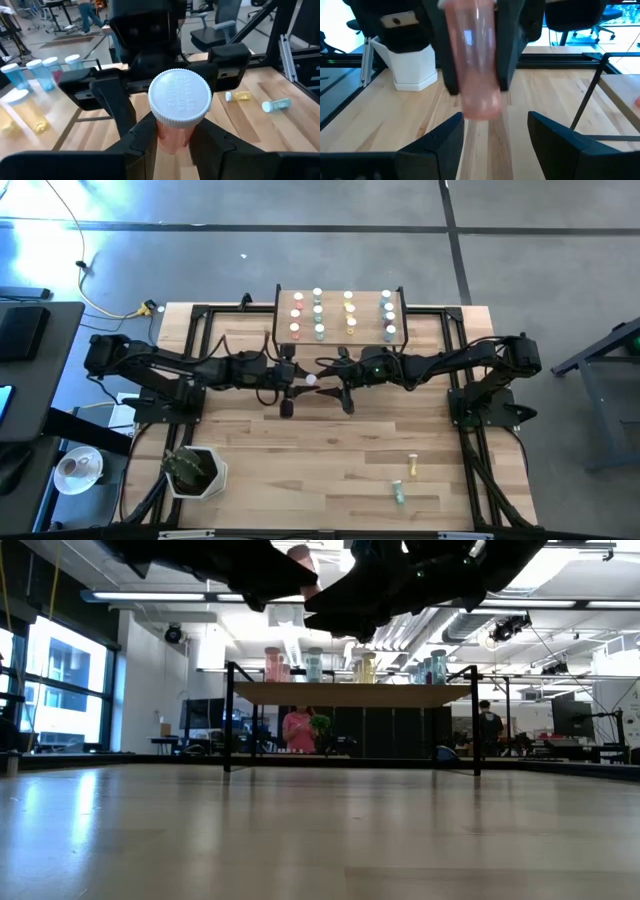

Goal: Pick and place medicine bottles onto shelf by color
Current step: Put the red medicine bottle on the shelf

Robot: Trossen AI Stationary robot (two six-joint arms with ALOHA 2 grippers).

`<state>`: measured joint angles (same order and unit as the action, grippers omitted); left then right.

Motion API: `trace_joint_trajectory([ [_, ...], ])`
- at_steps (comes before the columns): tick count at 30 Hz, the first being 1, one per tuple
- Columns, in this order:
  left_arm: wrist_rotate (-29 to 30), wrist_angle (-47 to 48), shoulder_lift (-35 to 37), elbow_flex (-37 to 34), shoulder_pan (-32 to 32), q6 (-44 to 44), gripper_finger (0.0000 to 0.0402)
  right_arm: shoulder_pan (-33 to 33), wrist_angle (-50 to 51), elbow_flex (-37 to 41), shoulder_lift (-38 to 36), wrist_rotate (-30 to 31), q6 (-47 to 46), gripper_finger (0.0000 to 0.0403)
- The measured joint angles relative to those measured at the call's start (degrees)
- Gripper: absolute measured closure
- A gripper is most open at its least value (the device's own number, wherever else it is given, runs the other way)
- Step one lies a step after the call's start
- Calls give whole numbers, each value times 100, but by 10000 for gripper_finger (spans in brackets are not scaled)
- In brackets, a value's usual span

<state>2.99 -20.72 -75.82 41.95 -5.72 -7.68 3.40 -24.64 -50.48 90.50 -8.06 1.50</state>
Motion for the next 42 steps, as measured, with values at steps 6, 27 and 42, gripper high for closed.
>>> trace_joint_trajectory([
  [6,30,49,-161,29,-28,11,312,0,17,0,0,-251,1,195],
  [27,-88,59,-281,27,-127,298,312,0,113,-2,0,-264,-2,243],
  [42,-110,81,-277,27,-142,319,312,0,105,-2,-2,-278,-10,327],
])
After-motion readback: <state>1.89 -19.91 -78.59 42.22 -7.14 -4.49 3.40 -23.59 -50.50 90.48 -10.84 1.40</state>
